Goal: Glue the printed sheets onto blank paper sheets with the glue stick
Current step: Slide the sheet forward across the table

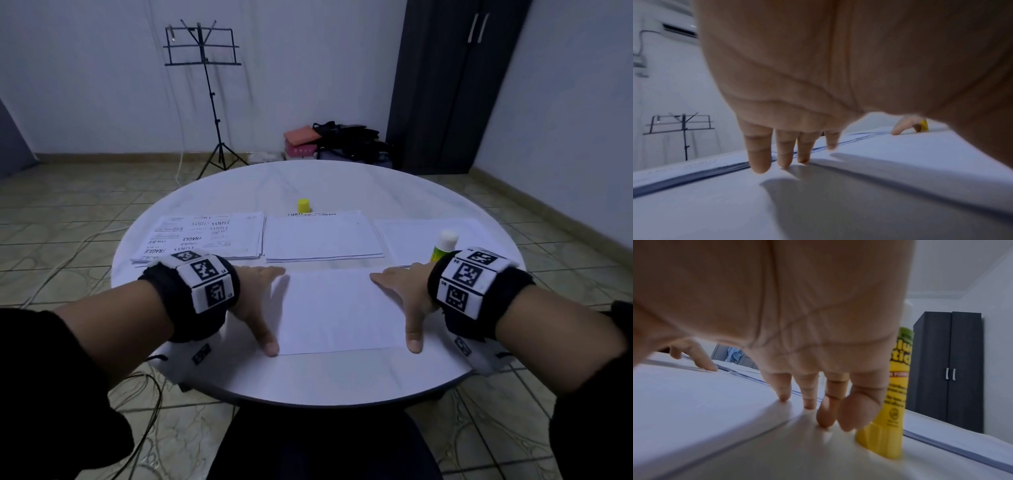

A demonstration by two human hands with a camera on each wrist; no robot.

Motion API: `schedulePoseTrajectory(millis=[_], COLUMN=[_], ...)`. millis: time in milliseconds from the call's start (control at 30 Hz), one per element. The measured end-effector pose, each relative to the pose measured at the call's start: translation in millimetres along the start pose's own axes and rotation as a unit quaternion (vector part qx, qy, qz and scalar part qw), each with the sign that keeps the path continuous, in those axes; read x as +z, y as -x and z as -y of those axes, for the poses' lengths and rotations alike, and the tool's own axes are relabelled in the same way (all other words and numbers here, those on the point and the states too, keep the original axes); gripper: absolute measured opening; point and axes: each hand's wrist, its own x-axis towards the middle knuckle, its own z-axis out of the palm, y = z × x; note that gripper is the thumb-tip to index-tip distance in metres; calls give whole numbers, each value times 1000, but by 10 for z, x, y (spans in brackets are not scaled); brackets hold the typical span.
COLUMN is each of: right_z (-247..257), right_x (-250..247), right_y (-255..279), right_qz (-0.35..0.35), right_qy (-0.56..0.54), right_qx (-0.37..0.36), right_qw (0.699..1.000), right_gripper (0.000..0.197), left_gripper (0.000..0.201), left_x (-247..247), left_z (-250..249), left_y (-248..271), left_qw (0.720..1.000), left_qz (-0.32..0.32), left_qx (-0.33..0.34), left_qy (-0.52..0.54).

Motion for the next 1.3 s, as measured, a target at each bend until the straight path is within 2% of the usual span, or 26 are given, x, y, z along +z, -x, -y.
schedulePoseTrajectory(millis=[67, 200, 267, 300, 367, 433, 500, 567, 633, 700, 767, 833, 900, 967, 1033, 1233, 1300], right_z=[-5, -30, -30, -31, -40, -43, -37, -40, -61, -75, -33, 17, 67, 105, 145, 156, 144], right_x=[13, 74, 107, 126, 163, 195, 220, 233, 236, 223, 196, 151, 67, -56, -190, -581, -683], right_y=[22, 85, 113, 118, 123, 155, 205, 231, 218, 174, 155, 118, 45, -71, -202, -667, -810], right_qz=[0, -8, -13, -16, -22, -28, -28, -32, -56, -86, -99, -126, -174, -221, -255, -239, -231], right_qy=[-8, -46, -59, -70, -102, -144, -180, -205, -255, -362, -477, -533, -507, -443, -413, -368, -344], right_qx=[2, 6, 3, 1, -3, -3, 6, 14, 17, 14, 20, 36, 48, 47, 54, 99, 115], right_qw=[1000, 999, 998, 997, 995, 989, 983, 978, 965, 928, 873, 836, 843, 867, 873, 893, 903], right_gripper=[132, 129, 125, 123, 114, 104, 97, 85, 74, 57, 39, 35, 37, 39, 40, 40, 38], left_gripper=[147, 136, 127, 120, 100, 81, 59, 39, 33, 34, 35, 33, 28, 26, 27, 48, 53], left_x=[-44, -121, -115, -99, -43, 30, 111, 179, 197, 167, 115, 69, 25, -46, -152, -508, -588], left_z=[6, 22, 35, 33, -3, -30, -34, -38, -43, -16, 21, 67, 91, 106, 118, 156, 186], left_y=[-2, 8, 29, 46, 115, 205, 267, 314, 353, 376, 399, 382, 321, 209, 48, -532, -709], left_qw=[998, 983, 966, 948, 886, 831, 812, 824, 836, 826, 809, 803, 805, 825, 847, 932, 952], left_qz=[-7, -21, -25, -32, -53, -70, -72, -81, -112, -158, -193, -222, -245, -268, -280, -224, -199], left_qx=[-9, -7, 4, 11, 16, 8, 11, 29, 51, 67, 75, 68, 53, 28, 10, -22, -30], left_qy=[64, 182, 257, 316, 461, 552, 579, 561, 535, 536, 550, 549, 538, 497, 452, 284, 229])
